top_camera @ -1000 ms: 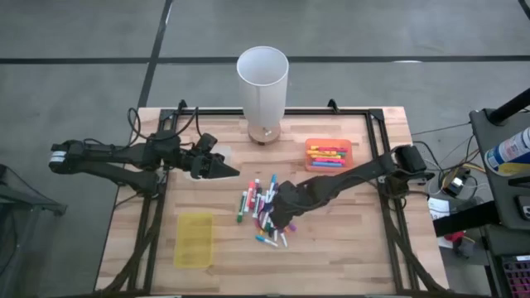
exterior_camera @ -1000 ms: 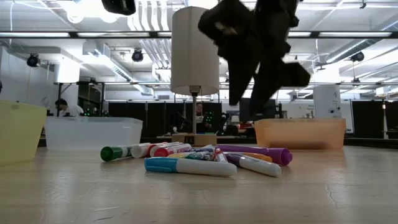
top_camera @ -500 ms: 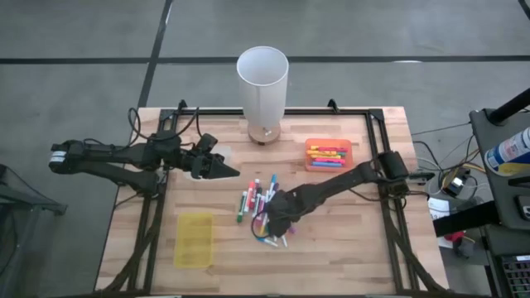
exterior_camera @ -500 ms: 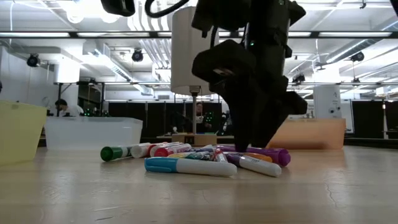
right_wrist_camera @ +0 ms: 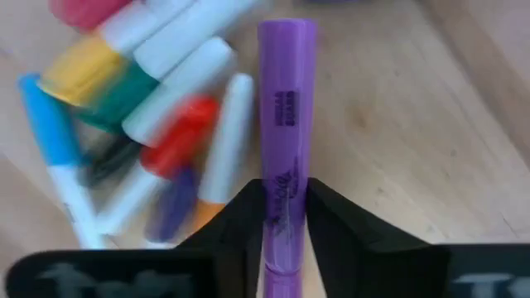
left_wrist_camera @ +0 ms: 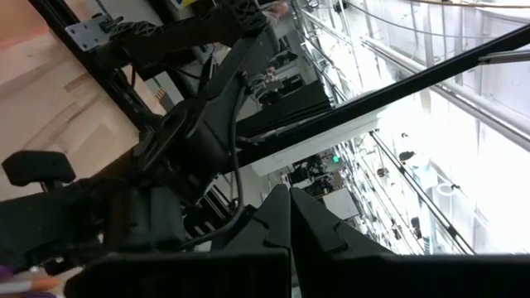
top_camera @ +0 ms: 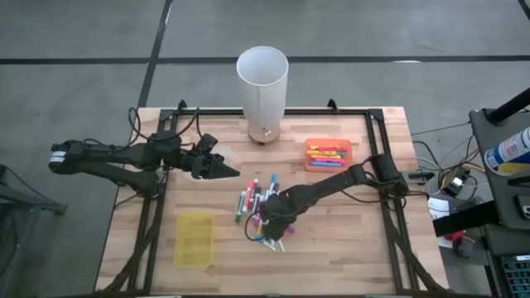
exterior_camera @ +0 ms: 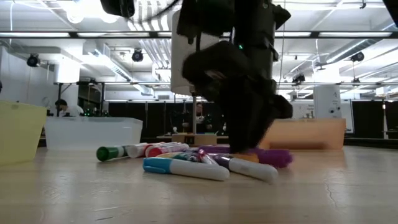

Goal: Pick & Place Markers
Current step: Put the purple highlighter pen into the orange bin

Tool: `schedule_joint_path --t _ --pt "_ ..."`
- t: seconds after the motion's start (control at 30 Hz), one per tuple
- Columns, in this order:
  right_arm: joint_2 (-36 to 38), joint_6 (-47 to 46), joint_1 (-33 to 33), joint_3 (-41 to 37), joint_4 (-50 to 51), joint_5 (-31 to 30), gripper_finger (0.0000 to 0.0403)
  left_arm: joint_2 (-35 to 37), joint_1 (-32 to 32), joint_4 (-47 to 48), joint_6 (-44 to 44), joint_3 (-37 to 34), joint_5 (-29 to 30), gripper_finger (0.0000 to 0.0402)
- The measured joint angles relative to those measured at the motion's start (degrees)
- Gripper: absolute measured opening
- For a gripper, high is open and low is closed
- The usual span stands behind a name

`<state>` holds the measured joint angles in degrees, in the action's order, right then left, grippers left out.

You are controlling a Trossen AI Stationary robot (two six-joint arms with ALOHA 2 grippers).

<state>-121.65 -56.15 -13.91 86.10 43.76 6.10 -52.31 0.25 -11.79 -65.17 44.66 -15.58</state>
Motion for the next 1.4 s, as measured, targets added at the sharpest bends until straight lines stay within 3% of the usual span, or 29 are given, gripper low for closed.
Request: schedule_joint_path --t 0.13,0.5,0.9,1.4 --pt "0.7 2.5 0.3 -0.1 3.3 0.0 0.0047 0.0 0.0 0.0 0.0 0.0 0.0 0.0000" --pt "1.5 5.0 0.6 1.9 10.1 0.1 0.0047 0.0 0.0 0.3 0.3 0.0 0.0 0.0000" --pt "8.3 8.4 2.7 9.1 21.8 -10.2 0.0047 0.0 0.0 0.3 0.6 0.0 0.0 0.0000" --pt "20.0 13.6 11.9 5.3 34.8 -19.6 0.0047 0.0 0.0 0.3 0.5 0.0 0.0 0.0000"
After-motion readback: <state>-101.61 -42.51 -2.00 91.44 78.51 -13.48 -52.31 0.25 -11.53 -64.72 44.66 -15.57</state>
